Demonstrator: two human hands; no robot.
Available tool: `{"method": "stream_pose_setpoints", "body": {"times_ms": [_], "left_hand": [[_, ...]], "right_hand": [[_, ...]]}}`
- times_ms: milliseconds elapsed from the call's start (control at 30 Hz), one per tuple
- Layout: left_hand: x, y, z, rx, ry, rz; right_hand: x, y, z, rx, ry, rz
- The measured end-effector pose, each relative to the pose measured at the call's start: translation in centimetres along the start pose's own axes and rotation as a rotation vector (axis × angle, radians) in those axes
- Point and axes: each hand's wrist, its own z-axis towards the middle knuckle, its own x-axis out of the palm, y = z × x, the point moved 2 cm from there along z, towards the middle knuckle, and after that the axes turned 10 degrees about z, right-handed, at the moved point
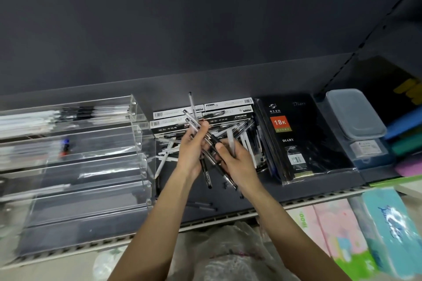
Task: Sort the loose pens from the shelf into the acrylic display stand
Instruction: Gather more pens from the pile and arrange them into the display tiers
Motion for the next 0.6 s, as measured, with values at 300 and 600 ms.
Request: {"method": "stream_pose_setpoints", "body": {"times_ms": [300,600], "left_hand": [[-2.1,-0.6,0.0,-0.011,0.038,-0.032],[-0.4,0.7,-2.0,-0.086,0.282,0.043]], "right_hand": [[-3.7,2.7,1.3,0.154,-0.031,0.233],[-2.0,3.3,1.5,0.159,0.068,0.035]]}}
